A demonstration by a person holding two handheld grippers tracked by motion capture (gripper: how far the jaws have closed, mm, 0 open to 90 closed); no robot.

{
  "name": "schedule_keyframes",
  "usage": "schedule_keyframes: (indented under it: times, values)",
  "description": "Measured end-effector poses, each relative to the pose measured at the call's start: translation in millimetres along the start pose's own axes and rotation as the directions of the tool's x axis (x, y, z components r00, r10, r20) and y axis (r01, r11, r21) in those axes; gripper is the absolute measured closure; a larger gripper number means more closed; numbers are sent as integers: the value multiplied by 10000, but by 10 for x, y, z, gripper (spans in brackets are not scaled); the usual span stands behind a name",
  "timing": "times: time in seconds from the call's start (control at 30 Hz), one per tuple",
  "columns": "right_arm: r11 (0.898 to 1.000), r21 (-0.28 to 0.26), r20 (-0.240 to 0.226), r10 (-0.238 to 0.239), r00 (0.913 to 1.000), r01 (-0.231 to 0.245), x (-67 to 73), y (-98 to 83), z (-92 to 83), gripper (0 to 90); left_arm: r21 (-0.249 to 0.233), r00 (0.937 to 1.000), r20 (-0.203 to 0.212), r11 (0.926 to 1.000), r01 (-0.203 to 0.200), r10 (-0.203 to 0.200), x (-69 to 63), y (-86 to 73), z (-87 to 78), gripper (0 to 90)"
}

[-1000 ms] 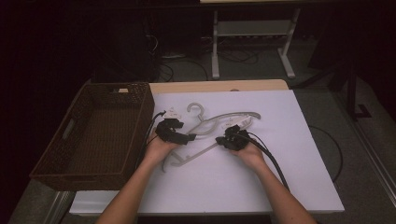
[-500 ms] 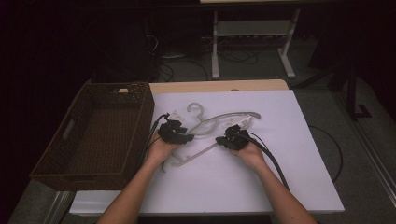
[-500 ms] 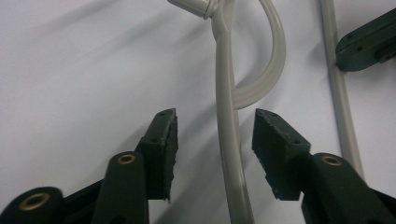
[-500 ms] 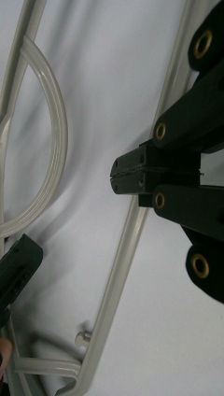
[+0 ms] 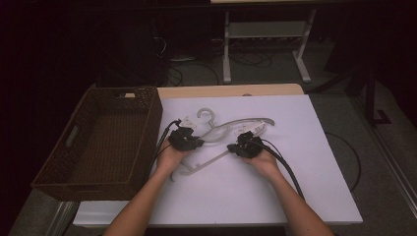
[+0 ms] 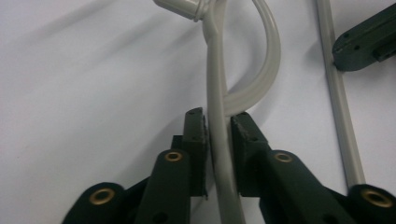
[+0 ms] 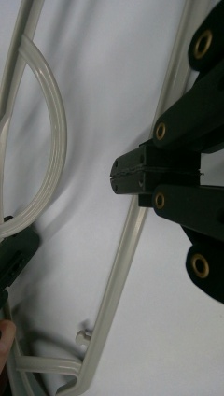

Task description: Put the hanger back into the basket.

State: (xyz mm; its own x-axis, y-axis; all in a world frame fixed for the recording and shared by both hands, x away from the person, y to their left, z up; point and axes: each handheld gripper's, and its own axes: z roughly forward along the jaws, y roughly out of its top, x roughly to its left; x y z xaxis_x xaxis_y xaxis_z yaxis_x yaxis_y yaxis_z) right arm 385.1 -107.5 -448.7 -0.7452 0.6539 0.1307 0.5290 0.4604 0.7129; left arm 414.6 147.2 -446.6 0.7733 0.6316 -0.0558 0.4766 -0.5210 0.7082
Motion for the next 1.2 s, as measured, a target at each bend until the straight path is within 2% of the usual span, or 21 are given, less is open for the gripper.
schedule_keyframes:
  times: [0.47, 0.6, 0.83, 0.87, 0.9, 0.97, 1.0, 1.03, 1.13, 1.2]
  values:
    - [10000, -74, -5, 60, 10000, -60, 2, -8, 0, 889, -200, 9992, 183, 9992, 359, -356, 8, 12, -39, 817]
    - [9996, -201, -171, 211, 9996, -214, 6, -11, -22, 854, -316, 9993, 130, 9988, 364, -360, 2, 21, -59, 819]
    - [9979, -640, -263, 70, 9996, -86, 37, 22, -117, 749, -319, 9992, 189, 9988, 366, -360, -2, 19, -84, 823]
    - [9962, -866, -216, -23, 9998, 5, 42, 37, -173, 717, -305, 9996, 172, 9993, 228, -223, -3, 26, -93, 823]
    - [9962, -866, -216, -23, 9998, 5, 42, 37, -173, 717, -328, 9995, 167, 9990, 292, -286, -18, 33, -101, 823]
    - [9939, -1099, -224, 16, 9997, -41, 57, 51, -251, 662, -372, 9997, 170, 9991, 203, -197, -25, 41, -119, 824]
    - [9912, -1320, -216, -4, 9998, -25, 61, 54, -339, 573, -399, 9997, 166, 9990, 200, -194, -32, 45, -130, 824]
    - [9912, -1320, -216, -4, 9998, -25, 61, 54, -339, 573, -390, 9997, 164, 9991, 191, -185, -36, 52, -144, 824]
    - [9864, -1638, -69, 151, 9999, -160, 49, 30, -463, 424, -465, 9995, 161, 9986, 270, -263, -54, 75, -191, 824]
    - [9822, -1837, -175, 374, 9991, -399, 44, 4, -555, 352, -582, 9993, 154, 9977, 344, -335, -61, 94, -223, 824]
